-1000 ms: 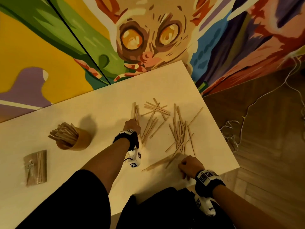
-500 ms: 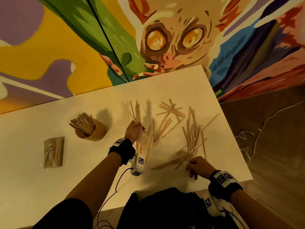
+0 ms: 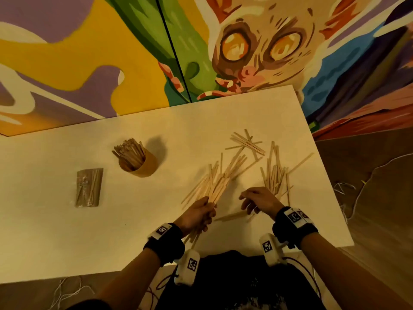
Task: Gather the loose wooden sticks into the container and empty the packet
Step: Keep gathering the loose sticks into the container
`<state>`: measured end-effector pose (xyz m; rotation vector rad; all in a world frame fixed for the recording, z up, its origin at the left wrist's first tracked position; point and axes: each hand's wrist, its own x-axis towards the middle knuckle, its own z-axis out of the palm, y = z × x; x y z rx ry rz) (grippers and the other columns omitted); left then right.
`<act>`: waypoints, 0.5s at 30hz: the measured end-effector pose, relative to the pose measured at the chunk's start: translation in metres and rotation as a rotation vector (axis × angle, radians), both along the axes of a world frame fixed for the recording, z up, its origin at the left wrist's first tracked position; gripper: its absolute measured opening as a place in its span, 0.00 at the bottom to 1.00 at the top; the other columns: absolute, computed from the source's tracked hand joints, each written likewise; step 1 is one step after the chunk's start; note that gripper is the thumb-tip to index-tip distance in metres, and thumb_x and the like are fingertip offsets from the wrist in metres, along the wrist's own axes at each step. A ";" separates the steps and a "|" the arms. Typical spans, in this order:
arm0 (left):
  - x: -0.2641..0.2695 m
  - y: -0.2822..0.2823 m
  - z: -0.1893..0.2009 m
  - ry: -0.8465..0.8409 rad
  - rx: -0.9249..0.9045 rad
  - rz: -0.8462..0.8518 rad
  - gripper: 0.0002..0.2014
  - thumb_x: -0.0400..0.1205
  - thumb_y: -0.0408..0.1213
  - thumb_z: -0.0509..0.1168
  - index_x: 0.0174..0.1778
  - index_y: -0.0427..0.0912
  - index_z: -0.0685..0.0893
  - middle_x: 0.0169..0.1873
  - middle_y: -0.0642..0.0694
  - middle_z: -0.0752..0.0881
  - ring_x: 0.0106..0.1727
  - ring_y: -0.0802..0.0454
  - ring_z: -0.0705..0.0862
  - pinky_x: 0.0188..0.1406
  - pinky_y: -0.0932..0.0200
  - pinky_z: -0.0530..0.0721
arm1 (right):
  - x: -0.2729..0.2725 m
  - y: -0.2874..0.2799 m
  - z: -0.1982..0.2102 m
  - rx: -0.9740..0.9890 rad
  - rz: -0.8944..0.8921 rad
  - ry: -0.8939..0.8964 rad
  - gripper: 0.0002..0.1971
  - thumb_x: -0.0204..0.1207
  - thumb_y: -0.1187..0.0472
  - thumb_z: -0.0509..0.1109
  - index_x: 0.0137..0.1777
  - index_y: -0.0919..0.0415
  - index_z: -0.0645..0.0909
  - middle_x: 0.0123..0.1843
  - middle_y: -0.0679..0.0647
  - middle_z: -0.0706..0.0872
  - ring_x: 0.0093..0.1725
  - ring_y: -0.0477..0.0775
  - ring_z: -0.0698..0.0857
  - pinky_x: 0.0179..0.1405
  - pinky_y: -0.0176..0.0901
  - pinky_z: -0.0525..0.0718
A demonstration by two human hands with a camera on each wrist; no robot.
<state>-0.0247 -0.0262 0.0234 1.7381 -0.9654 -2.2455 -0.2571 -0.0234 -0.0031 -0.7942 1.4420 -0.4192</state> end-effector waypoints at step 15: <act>0.065 0.011 0.010 -0.324 -0.402 -0.677 0.14 0.82 0.50 0.66 0.48 0.40 0.83 0.33 0.47 0.81 0.34 0.51 0.78 0.33 0.58 0.72 | 0.102 0.007 0.018 0.044 -0.033 -0.263 0.16 0.84 0.62 0.62 0.47 0.75 0.86 0.36 0.66 0.87 0.30 0.61 0.85 0.28 0.43 0.76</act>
